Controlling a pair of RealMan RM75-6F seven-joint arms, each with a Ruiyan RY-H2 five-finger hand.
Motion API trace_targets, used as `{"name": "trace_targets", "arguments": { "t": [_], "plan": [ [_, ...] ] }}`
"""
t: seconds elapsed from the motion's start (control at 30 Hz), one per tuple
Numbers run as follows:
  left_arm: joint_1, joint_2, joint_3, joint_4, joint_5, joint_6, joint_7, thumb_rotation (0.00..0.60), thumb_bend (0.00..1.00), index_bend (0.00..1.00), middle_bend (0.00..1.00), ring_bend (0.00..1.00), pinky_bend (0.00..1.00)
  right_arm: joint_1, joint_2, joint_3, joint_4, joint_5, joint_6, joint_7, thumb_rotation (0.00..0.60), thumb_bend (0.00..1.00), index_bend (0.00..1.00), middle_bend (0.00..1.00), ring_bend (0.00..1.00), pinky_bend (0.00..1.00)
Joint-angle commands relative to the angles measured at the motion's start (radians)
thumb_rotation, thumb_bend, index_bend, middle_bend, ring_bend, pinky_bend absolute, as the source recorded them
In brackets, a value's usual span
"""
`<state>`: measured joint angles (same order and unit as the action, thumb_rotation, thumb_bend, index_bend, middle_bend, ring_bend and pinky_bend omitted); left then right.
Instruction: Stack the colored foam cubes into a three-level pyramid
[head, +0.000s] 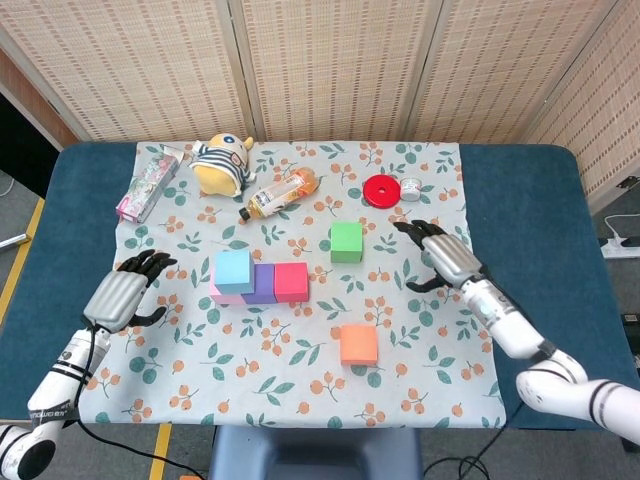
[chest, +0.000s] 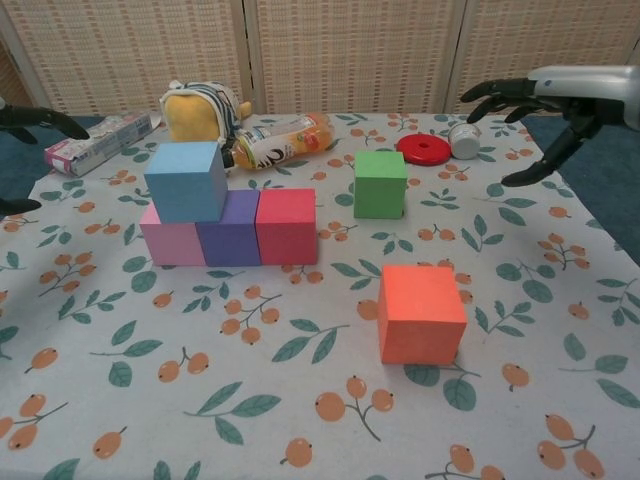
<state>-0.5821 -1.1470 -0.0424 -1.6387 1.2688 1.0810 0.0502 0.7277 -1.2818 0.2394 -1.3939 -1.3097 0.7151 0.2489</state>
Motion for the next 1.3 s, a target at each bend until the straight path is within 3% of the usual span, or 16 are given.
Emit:
{"name": "trace_targets", "arguments": {
  "t": [0.03, 0.47, 0.87, 1.3],
  "plan": [
    [0.003, 0.001, -0.001, -0.005, -0.002, -0.005, 0.015, 0.6, 0.31, 0.17, 0.12, 0.07, 0.17, 0.089, -0.097, 0.034, 0.122, 0.065, -0.094, -0.02, 0.6, 0.09, 0.02, 0.12, 0.0, 0.11],
    [0.013, -0.008, -0.017, -0.025, -0.015, -0.019, 0.038, 0.6, 0.32, 0.17, 0.12, 0.07, 0.17, 0.273, -0.307, 0.051, 0.423, 0.143, -0.249, -0.072, 0.6, 0.03, 0.0, 0.12, 0.0, 0.11],
    [0.033, -0.012, -0.027, -0.021, -0.001, -0.012, 0.02, 0.6, 0.32, 0.17, 0.12, 0.07, 0.17, 0.337, -0.419, 0.042, 0.608, 0.13, -0.302, -0.033, 0.6, 0.03, 0.04, 0.13, 0.01, 0.11],
    [0.053, -0.01, -0.031, -0.006, 0.034, -0.007, -0.028, 0.6, 0.32, 0.17, 0.11, 0.05, 0.17, 0.376, -0.518, 0.048, 0.758, 0.112, -0.295, 0.004, 0.6, 0.06, 0.32, 0.29, 0.12, 0.17]
  ]
}}
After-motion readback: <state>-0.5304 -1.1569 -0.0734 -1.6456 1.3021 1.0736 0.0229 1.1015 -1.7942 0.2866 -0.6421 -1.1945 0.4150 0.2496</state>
